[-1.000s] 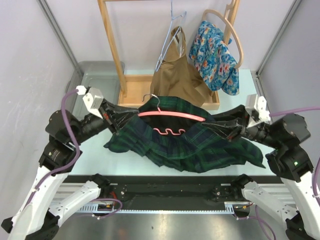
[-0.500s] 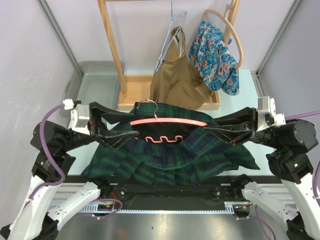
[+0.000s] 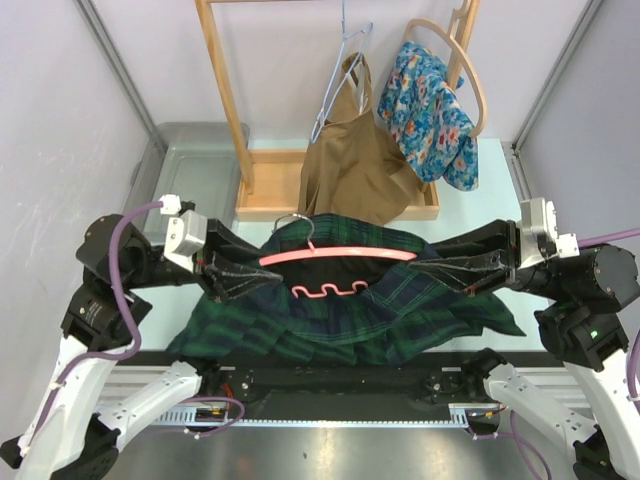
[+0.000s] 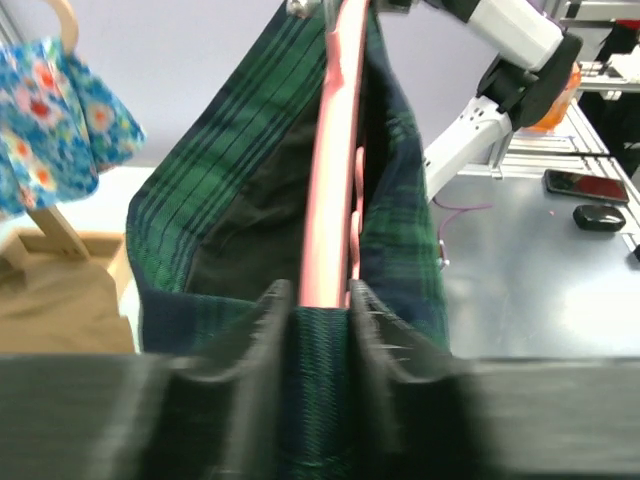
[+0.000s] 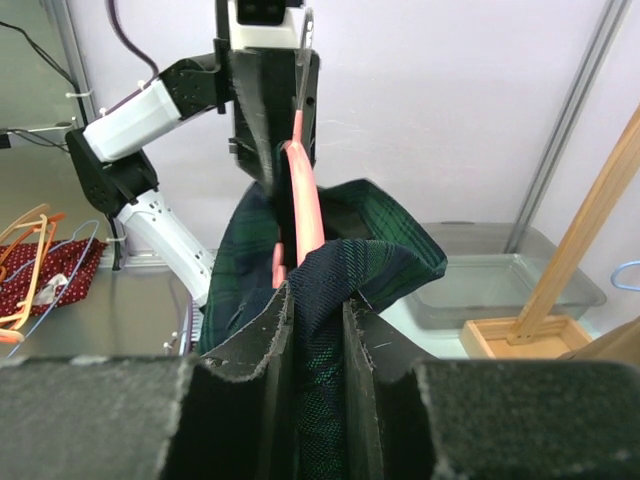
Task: Place the skirt on the hanger
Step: Pass the hanger from the right arm to the left
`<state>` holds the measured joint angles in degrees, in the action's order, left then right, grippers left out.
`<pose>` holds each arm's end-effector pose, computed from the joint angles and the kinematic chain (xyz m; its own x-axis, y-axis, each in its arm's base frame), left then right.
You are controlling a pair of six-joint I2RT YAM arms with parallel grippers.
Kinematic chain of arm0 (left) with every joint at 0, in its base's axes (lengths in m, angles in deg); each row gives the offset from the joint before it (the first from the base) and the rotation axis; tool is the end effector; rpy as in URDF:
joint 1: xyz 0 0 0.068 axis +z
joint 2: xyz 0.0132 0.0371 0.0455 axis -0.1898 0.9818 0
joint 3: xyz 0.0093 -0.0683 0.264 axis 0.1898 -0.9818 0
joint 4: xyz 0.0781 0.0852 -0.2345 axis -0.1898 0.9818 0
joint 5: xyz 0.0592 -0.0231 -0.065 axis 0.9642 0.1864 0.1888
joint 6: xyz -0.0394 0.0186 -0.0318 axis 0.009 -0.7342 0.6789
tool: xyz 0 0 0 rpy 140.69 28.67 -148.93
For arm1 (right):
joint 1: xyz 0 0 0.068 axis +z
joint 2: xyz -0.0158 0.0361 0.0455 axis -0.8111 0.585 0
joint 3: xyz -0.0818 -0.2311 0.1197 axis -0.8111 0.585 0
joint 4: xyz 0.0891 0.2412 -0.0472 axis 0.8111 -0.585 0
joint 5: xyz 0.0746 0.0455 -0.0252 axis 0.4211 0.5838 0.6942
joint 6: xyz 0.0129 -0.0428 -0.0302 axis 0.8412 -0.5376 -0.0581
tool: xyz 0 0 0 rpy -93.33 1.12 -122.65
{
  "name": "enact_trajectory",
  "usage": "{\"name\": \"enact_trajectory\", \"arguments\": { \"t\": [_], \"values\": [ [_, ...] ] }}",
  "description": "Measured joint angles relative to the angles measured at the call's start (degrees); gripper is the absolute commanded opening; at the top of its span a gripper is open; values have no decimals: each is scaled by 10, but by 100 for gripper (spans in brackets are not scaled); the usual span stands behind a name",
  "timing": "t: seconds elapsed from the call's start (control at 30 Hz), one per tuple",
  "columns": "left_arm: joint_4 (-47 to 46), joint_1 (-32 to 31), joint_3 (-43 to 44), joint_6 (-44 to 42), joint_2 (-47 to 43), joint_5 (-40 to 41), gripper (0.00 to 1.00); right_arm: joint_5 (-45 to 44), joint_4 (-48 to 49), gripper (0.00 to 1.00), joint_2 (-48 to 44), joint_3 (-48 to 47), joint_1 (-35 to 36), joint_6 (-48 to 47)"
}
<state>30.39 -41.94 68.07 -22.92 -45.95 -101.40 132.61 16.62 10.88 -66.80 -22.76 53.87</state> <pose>0.0690 -0.0755 0.4820 0.0156 -0.0441 -0.9989 0.9977 0.0666 0.0127 0.0524 0.0627 0.4980 0.2002 0.2734 -0.9408 -0.9703 0.1881 -0.1519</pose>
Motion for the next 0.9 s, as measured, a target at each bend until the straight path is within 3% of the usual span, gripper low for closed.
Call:
{"name": "enact_trajectory", "arguments": {
  "t": [0.03,0.07,0.4,0.53,0.67,0.77,0.9],
  "values": [
    [10,0,0,-5,2,2,5,4,0,0,0,0,0,0],
    [20,0,0,-7,3,5,0,7,0,0,0,0,0,0],
    [37,-3,-20,-45,-27,78,0,-17,-18,2,5,3,2,-8],
    [53,-4,-23,-51,-38,120,0,-49,-47,26,15,3,9,-23],
    [71,-3,-23,-57,-39,141,0,-81,-69,60,25,3,8,-34],
    [94,-3,-23,-65,-44,154,0,-100,-71,68,27,3,3,-39],
    [116,-3,-23,-75,-57,172,0,-113,-71,68,19,2,3,-50]
  ]
}}
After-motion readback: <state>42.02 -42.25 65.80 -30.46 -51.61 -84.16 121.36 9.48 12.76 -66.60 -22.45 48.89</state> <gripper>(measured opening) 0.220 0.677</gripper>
